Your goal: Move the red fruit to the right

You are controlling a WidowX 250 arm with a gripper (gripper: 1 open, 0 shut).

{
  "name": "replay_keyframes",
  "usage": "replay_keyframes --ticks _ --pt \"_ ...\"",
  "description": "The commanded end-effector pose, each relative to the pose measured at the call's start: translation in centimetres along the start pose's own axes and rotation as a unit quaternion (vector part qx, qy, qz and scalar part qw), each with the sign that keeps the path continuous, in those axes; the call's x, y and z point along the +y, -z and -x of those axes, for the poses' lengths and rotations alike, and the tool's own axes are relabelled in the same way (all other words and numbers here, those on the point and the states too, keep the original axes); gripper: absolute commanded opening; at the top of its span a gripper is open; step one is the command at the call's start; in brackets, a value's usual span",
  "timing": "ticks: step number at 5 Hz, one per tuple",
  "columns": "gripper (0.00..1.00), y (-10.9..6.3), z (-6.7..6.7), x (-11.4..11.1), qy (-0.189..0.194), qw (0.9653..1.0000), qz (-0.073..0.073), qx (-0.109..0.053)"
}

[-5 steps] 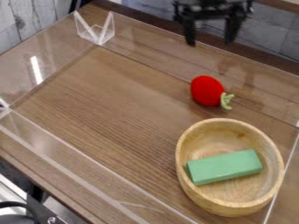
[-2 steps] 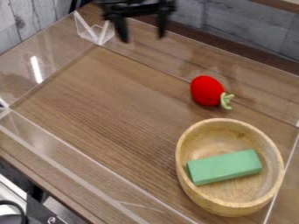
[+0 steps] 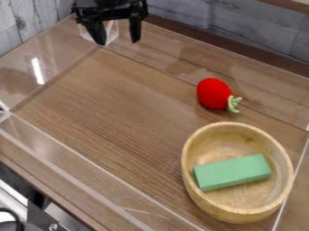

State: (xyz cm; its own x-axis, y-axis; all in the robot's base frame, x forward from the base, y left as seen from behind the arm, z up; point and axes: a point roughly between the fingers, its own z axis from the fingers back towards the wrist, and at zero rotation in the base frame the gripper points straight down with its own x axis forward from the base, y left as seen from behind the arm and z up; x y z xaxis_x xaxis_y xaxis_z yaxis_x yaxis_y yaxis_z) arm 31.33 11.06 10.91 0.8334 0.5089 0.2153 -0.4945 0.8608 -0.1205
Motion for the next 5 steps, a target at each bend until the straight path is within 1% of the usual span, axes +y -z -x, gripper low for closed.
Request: replay_keyframes --ticks 1,2,3,4,5 --pt "1.0 -0.5 -0.4 0.9 0.034 0.9991 -0.007 -0.024" --pt "1.0 0.2 0.0 2.0 0.055 0.998 -0.018 -0.023" --pt "1.0 -0.4 -0.3 3.1 0.063 0.9973 -0.029 -0.026" --pt "1.0 -0.9 -0.7 3.9 0.067 0.9968 -0.035 -0.025" --pt "1.0 -1.4 -1.3 4.4 0.071 0.9962 -0.041 -0.029"
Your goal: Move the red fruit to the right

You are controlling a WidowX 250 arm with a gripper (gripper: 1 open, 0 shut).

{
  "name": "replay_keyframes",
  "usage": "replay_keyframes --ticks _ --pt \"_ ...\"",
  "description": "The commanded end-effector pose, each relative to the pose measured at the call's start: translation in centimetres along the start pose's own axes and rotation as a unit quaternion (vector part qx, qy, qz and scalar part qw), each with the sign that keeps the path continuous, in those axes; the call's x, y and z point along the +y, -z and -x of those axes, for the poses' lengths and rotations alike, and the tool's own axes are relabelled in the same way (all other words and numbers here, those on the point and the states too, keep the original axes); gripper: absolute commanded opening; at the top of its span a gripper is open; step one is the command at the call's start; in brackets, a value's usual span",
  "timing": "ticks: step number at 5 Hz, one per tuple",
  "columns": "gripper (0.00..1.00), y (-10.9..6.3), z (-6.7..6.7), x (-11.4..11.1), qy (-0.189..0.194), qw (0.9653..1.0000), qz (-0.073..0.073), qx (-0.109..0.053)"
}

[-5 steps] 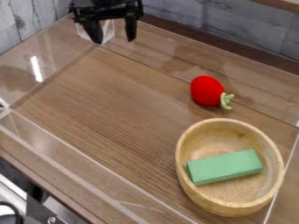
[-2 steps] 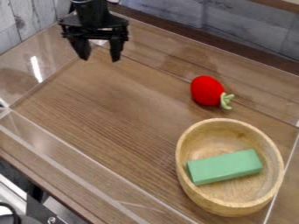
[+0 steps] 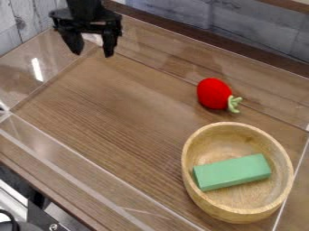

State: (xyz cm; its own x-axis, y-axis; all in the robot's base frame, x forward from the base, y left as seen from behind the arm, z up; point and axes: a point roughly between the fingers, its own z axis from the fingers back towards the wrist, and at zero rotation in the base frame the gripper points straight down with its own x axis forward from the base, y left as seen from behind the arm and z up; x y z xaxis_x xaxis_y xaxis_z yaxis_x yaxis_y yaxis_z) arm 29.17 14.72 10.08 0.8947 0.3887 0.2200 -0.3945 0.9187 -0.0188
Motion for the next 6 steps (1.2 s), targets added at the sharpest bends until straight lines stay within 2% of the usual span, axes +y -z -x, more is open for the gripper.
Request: replay_keyframes --ticks 1,2,4,6 --pt "1.0 -0.9 -0.9 0.2 0.028 0.9991 0.0 -0.031" --pt "1.0 -0.2 -0.2 0.1 0.047 0.9985 0.005 -0.026" --pt "1.0 -1.0 -2.2 1.1 0.051 0.9982 0.0 -0.031" --pt "1.0 1.9 -1.4 0.2 0.027 0.9993 -0.005 -0.024"
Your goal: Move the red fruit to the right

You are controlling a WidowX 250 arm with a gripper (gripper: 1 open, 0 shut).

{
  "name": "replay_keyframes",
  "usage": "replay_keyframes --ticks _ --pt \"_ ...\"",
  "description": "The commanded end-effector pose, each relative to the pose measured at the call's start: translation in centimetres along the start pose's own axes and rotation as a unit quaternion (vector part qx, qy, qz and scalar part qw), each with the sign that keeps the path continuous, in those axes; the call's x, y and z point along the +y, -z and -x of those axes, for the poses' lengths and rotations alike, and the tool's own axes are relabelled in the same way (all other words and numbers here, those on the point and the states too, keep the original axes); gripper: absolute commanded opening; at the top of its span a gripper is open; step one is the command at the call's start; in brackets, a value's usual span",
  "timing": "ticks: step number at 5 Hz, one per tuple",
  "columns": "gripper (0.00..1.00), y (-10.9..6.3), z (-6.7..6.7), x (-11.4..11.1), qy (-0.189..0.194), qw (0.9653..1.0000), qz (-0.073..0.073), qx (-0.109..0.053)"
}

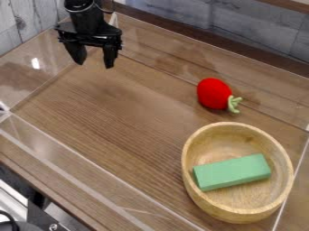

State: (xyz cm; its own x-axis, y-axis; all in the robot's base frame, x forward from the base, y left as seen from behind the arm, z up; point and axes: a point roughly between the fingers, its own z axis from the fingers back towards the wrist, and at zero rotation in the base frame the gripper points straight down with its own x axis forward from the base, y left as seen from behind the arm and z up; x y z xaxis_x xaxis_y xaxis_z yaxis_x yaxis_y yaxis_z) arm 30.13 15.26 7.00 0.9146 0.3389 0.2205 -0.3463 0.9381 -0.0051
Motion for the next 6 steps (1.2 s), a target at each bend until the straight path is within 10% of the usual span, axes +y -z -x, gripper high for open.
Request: replay_keyframes --ticks 1,3,6 --pt "1.0 -2.3 -0.9 2.0 0.002 0.9996 -0.009 -0.025" --pt "1.0 -3.4 -2.0 6.4 -0.043 0.9979 -0.031 -0.036" --pt "1.0 -3.1 -2.5 6.5 -0.082 0.9953 -0.039 -0.034"
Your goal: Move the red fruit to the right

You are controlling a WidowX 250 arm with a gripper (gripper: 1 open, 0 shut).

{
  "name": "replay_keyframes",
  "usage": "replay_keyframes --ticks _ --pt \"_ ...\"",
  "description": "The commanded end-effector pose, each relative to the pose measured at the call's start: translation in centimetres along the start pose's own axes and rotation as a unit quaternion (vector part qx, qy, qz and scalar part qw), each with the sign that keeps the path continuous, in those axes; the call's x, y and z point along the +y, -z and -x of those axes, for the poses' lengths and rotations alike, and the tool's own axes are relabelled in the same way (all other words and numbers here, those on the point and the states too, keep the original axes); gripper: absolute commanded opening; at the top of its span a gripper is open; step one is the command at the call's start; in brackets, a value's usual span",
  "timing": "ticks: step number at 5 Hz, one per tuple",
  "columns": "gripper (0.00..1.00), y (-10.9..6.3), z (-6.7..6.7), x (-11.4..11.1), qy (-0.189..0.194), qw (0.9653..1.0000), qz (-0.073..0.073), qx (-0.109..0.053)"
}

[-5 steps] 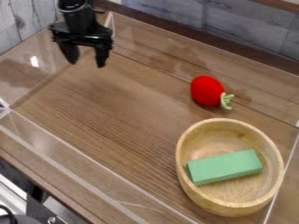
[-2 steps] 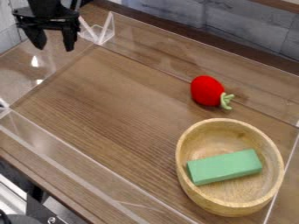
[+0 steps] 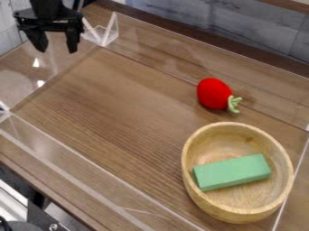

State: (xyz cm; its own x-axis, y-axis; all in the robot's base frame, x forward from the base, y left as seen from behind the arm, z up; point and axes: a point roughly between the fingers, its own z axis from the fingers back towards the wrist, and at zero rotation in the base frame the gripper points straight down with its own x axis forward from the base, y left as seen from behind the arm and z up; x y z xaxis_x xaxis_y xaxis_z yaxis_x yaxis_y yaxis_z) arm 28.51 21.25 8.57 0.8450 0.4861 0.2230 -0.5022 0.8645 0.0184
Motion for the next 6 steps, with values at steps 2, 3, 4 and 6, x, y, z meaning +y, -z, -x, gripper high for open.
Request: replay_keyframes --ticks 2,3,4,6 --pt "1.0 -2.6 -2.1 -0.6 0.0 0.9996 -0.002 -0.03" --pt "1.0 -3.1 -2.1 -0.9 0.023 0.9994 0.003 -0.027" --pt "1.0 -3.4 -2.1 -1.0 0.04 0.9989 0.006 -0.024" --pt "1.0 -1.0 -1.8 -0.6 0.066 0.9976 0.009 -0.016"
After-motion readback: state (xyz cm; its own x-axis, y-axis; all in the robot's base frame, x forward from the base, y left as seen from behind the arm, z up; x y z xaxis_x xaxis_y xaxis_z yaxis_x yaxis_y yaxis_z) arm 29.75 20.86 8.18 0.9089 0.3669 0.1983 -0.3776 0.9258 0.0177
